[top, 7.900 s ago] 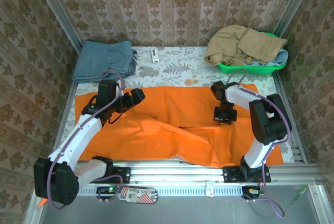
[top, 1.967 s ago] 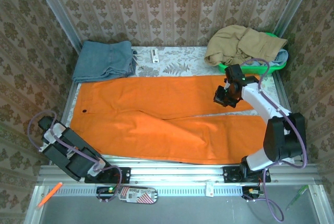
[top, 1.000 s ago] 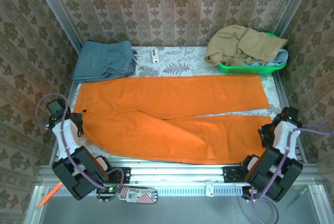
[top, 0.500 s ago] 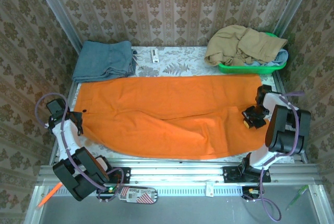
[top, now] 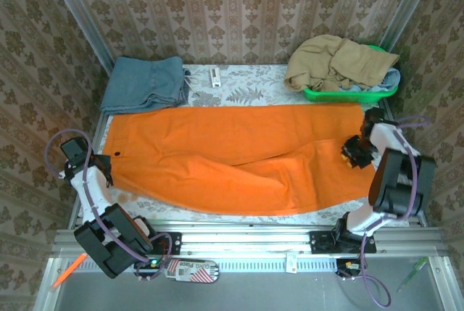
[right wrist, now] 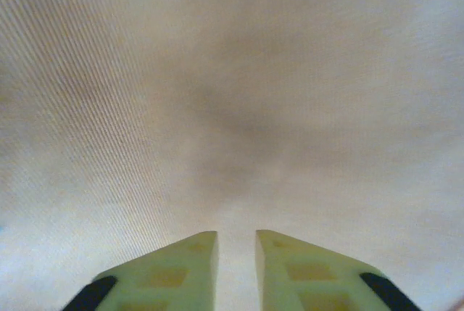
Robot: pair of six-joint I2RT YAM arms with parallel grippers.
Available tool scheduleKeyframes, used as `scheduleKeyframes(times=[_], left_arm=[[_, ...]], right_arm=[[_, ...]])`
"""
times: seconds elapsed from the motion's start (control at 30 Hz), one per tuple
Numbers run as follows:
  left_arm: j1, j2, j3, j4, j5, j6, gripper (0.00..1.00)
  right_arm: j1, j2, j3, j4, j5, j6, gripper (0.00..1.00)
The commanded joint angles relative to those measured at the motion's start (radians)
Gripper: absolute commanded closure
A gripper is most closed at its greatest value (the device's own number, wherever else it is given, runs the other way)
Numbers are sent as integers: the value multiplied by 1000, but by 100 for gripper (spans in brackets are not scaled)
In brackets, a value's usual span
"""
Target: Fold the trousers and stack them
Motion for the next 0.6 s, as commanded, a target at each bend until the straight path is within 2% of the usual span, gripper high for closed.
scheduleKeyframes(times=[0.0,0.13,0.2,0.3,0.43,0.57], left_arm=[[1,1,31,24,16,-21,100],[-13,8,32,26,20,-26,100],[-18,7,34,21,21,-27,100],[-23,2,37,15,14,-26,100],[-39,3,45,14,13,-35,100],[-50,2,58,1,0,-32,100]], right_arm=[[-91,-134,-81,-32,-8,-43,74],[-223,-199,-131,-54,37,-66,71],[-344,-227,-164,-29,52,-79,70],[-454,-232,-185,-5,63,-85,64],[-480,-210,-198,26,84,-59,56],[-480,-188,-227,44,82,-57,55]])
